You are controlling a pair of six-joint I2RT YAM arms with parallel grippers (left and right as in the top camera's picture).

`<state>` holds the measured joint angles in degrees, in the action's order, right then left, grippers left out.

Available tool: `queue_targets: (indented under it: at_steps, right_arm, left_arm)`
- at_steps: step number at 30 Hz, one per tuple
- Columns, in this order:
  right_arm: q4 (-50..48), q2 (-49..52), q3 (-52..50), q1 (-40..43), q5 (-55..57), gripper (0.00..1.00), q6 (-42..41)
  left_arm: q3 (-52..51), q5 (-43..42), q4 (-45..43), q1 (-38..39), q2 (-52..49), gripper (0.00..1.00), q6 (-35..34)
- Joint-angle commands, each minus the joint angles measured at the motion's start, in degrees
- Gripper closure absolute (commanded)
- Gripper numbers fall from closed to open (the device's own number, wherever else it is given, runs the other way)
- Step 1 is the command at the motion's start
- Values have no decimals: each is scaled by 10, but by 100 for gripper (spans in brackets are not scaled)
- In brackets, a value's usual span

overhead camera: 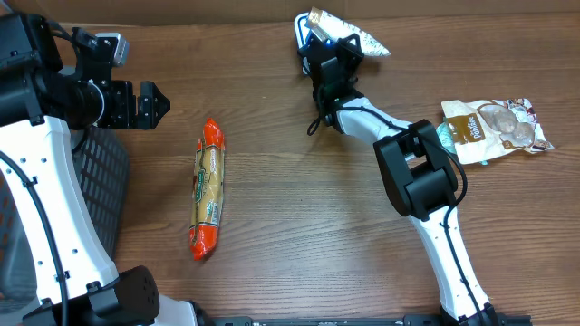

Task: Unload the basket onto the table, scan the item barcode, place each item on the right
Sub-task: 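Carry the Pantene tube right and drop it on the wipes pack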

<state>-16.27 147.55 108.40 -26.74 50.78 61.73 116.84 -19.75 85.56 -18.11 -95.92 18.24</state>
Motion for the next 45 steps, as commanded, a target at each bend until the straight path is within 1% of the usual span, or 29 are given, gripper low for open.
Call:
queue_targets:
  at_steps: [1, 5, 13, 17, 20, 21, 24, 26, 28, 30, 33, 34, 36, 37, 38, 39, 41, 45]
  right_arm:
    - [-40, -9, 15, -10, 37, 96, 33]
    - [-76, -10, 14, -17, 51, 96, 67]
    - [-60, -46, 14, -38, 95, 96, 76]
    - [-12, -96, 14, -44, 96, 96, 66]
    - [44, -143, 14, -47, 96, 96, 20]
    - [73, -160, 14, -47, 95, 96, 3]
    - [207, -220, 14, -48, 61, 96, -82]
    - [328, -268, 14, -48, -4, 96, -168]
    - [447, -322, 14, -46, -110, 96, -273]
    - [542, -377, 14, -31, -246, 96, -371]
    - [644, -447, 14, 17, -471, 96, -488]
    - [674, -466, 14, 40, -564, 96, -508]
    - [735, -492, 14, 101, -753, 96, -512]
    - [770, -499, 14, 142, -837, 96, -511]
    - [800, -501, 14, 177, -890, 96, -509]
    - [832, -500, 14, 216, -928, 96, -508]
    - [864, -495, 0, 277, -940, 96, -508]
    - [858, -490, -75, 383, -941, 96, -519]
  left_arm:
    - [3, -7, -1, 1, -1, 1, 13]
    - [3, -7, -1, 1, -1, 1, 13]
    - [3, -7, -1, 1, -1, 1, 12]
    - [3, -7, -1, 1, -1, 0, 13]
    - [3, -7, -1, 1, -1, 0, 13]
    - [3, -7, -1, 1, -1, 0, 13]
    - [3, -7, -1, 1, -1, 0, 13]
    - [3, -7, -1, 1, -1, 1, 13]
    - [3, -7, -1, 1, -1, 0, 13]
    - [3, -7, -1, 1, -1, 0, 13]
    - [3, -7, -1, 1, -1, 1, 13]
    - [3, -7, -1, 1, -1, 0, 13]
    - [3, -7, -1, 1, -1, 0, 13]
    - [3, -7, -1, 1, -1, 1, 13]
    - [3, -7, -1, 1, -1, 0, 13]
    - [3, -7, -1, 1, -1, 1, 13]
    - [3, -7, -1, 1, -1, 0, 13]
    - [3, -7, -1, 1, -1, 0, 13]
